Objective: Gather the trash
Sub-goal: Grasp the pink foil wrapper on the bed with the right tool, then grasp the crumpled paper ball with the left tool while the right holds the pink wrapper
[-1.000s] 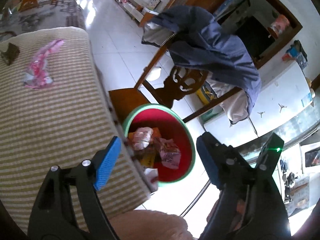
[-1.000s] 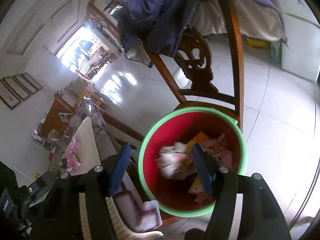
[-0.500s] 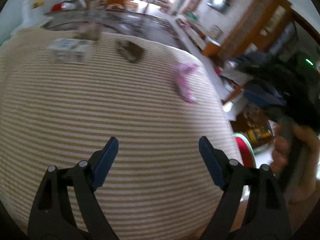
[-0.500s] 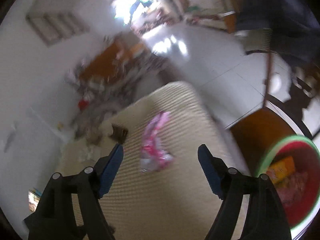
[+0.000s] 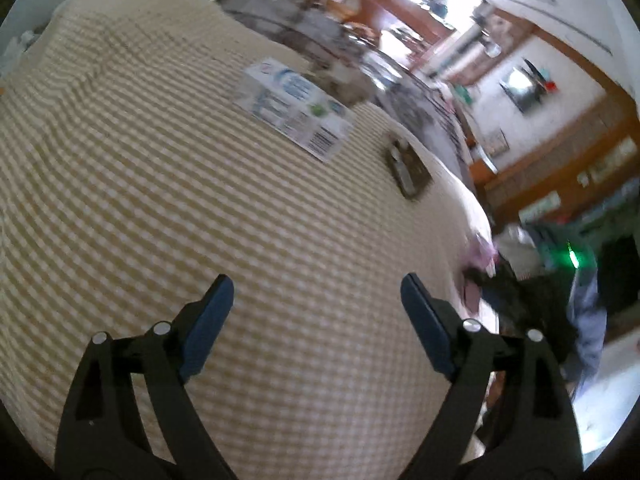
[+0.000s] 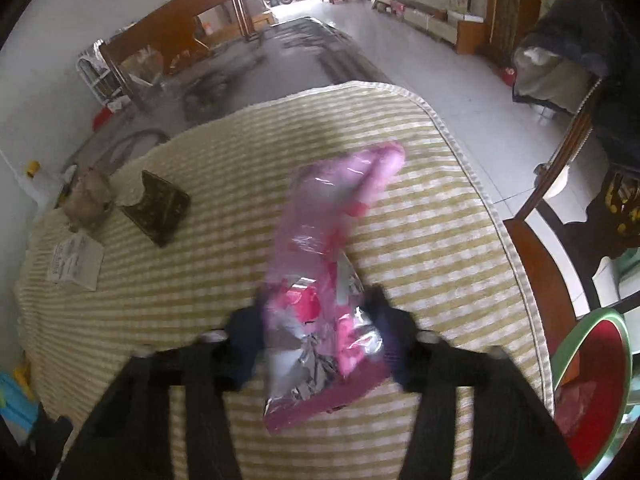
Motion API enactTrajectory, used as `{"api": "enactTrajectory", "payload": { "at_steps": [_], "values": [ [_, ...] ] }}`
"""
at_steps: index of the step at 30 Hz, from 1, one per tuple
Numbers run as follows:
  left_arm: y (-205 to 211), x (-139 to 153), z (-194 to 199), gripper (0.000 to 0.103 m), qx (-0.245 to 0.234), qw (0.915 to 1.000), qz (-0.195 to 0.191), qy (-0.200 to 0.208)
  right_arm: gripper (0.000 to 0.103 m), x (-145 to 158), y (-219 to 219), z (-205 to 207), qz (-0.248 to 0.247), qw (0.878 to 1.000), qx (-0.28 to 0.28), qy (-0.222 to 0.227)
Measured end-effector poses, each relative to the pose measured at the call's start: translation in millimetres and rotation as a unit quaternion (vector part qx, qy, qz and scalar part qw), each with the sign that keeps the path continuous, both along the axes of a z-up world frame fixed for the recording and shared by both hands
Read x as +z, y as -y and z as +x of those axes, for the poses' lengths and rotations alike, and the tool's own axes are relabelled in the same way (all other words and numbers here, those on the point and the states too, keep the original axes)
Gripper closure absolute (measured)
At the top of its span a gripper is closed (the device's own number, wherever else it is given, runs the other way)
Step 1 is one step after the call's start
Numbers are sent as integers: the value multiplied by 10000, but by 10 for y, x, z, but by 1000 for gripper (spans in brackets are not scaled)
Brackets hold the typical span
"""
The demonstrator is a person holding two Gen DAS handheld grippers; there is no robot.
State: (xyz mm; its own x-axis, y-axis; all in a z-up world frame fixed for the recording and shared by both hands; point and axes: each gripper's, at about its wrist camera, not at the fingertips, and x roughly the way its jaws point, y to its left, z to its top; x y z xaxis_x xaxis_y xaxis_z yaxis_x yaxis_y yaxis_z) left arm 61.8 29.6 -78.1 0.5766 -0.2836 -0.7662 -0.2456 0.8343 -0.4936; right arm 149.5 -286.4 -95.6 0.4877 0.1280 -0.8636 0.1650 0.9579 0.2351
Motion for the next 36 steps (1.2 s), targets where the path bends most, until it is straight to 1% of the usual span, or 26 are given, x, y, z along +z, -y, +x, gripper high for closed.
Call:
{"api": "enactTrajectory", "payload": {
  "at_steps": [1, 3, 5, 7, 9, 11, 12, 13, 15, 16, 18, 22, 24, 25, 26, 28, 29, 31, 33, 35, 36],
  "values": [
    [-38, 3, 87, 20, 131, 9999, 27, -11, 73, 36, 17, -29, 120, 9999, 14, 79],
    [-69, 47, 244, 20, 315, 9993, 199, -13, 75, 122, 17, -80, 323, 9992, 48, 211],
    [-117, 120, 453, 19, 579, 9970, 511, 14, 75, 190, 19, -116, 528, 9981, 103, 315],
    [-160, 178, 631, 18, 826, 9937, 760, 39, 75, 253, -5, -154, 627, 9970, 203, 415],
    [-142, 278, 799, 18, 889, 9903, 1057, 135, 75, 301, -39, -160, 656, 9961, 309, 510],
    [3, 397, 1042, 18, 563, 9830, 1716, 342, 75, 348, -65, -146, 710, 9950, 388, 584],
    [67, 415, 1123, 17, 379, 9798, 1922, 398, 75, 379, -91, -144, 754, 9945, 403, 599],
    [157, 437, 1255, 15, 112, 9742, 2213, 432, 75, 398, -102, -140, 804, 9941, 411, 603],
    [269, 430, 1438, 14, -164, 9663, 2532, 426, 75, 403, -104, -123, 919, 9931, 424, 595],
    [329, 411, 1544, 14, -295, 9640, 2611, 396, 75, 406, -105, -124, 950, 9928, 425, 592],
    [386, 354, 1709, 14, -372, 9629, 2661, 242, 75, 405, -104, -110, 1008, 9923, 423, 583],
    [377, 227, 1972, 14, -163, 9686, 2482, -22, 75, 421, -97, -104, 1116, 9909, 445, 605],
    [395, 156, 2058, 14, -158, 9670, 2539, -159, 75, 441, -103, -110, 1150, 9902, 484, 635],
    [414, 117, 2120, 14, -203, 9637, 2650, -236, 75, 445, -118, -108, 1150, 9900, 499, 643],
    [433, 90, 2164, 16, -264, 9608, 2745, -276, 74, 441, -131, -105, 1146, 9899, 522, 645],
    [463, 63, 2216, 39, -440, 9594, 2771, -295, 74, 436, -167, -97, 1149, 9896, 591, 625],
    [479, 40, 2244, 56, -544, 9593, 2748, -363, 74, 433, -179, -95, 1149, 9895, 615, 619],
    [516, 21, 2218, 63, -597, 9582, 2766, -413, 74, 433, -205, -89, 1129, 9895, 660, 616],
    [554, -4, 2142, 72, -706, 9599, 2677, -439, 74, 435, -201, -95, 1135, 9894, 665, 622],
    [603, -37, 2006, 72, -861, 9629, 2505, -507, 74, 434, -199, -97, 1130, 9896, 625, 632],
    [633, -47, 1943, 73, -928, 9630, 2477, -523, 74, 435, -191, -96, 1133, 9897, 611, 630]
  ]
}}
